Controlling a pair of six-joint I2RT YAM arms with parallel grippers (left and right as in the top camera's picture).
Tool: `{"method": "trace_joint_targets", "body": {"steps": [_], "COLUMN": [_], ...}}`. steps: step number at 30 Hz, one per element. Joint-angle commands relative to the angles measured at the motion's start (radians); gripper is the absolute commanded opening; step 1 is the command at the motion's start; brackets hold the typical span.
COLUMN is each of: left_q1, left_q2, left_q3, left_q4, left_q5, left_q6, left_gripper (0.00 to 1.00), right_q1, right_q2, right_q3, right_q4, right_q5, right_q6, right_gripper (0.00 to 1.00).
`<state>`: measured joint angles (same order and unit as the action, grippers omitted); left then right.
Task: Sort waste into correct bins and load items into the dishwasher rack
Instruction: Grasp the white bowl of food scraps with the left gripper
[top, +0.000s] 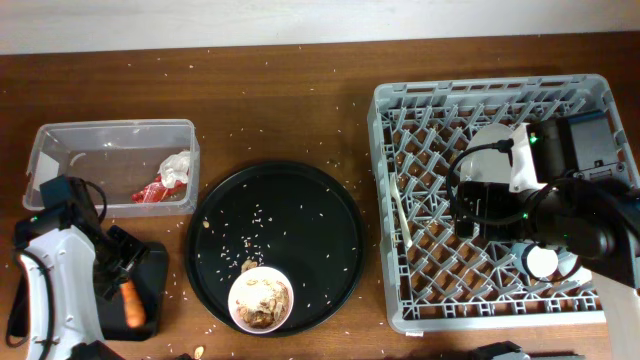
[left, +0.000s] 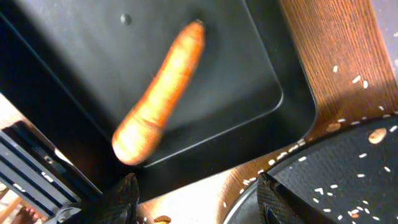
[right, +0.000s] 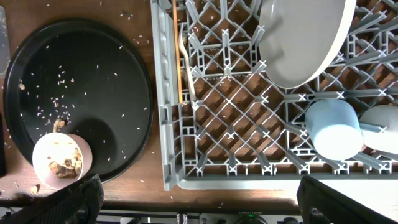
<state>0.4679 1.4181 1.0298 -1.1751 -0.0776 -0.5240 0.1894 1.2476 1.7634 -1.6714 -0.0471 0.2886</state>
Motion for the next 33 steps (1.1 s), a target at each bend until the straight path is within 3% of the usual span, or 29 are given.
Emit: {"method": "trace_joint_targets", "body": {"steps": [1,6,10,15,21,27,31,33], "left_q1": [-0.018,-0.373,-0.854,-1.196,-1.312,-1.350,-1.349,-1.334], "left_q2": [-0.013,-0.106,-0.105,-0.104,-0.085,0.056,0.116,0.114], "left_q3": [0.034,0.060,0.037,-0.069,-0.226,-0.243,-0.232,-0.174], "left_q4": [-0.037,-0.075,-0.057,0.036,0.171,0.213,0.243,0.210], "left_q5": [0.114,0.192,0.185,0.140,0.137,0.079,0.104,0.104], "left_q6": [0.105,0.254,0.271,0.088,0.039,0.054,0.053,0.042], "left_gripper": [0.46,0.46,0.37,0.33,0.31,0.29,0.00,0.00], "right_q1": [0.000,0.000,0.000,0.000,0.000,0.000,0.000,0.000], "right_q2": [0.000,0.000,0.000,0.000,0.000,0.000,0.000,0.000], "right_q3": [0.002,0.002,0.002,0.002,0.002,0.002,0.002,0.002], "right_q4": [0.003,0.003,0.003,0.003,0.003,0.003,0.003,0.003], "right_q5": [-0.005,-0.006,-0.006,-0.006,-0.006,-0.005,-0.005,-0.005], "right_q6": [0.005,0.005,0.005,0.005,0.005,0.005,0.005,0.005], "right_gripper": [0.99,0.99,0.99,0.99,0.99,0.99,0.99,0.98]}}
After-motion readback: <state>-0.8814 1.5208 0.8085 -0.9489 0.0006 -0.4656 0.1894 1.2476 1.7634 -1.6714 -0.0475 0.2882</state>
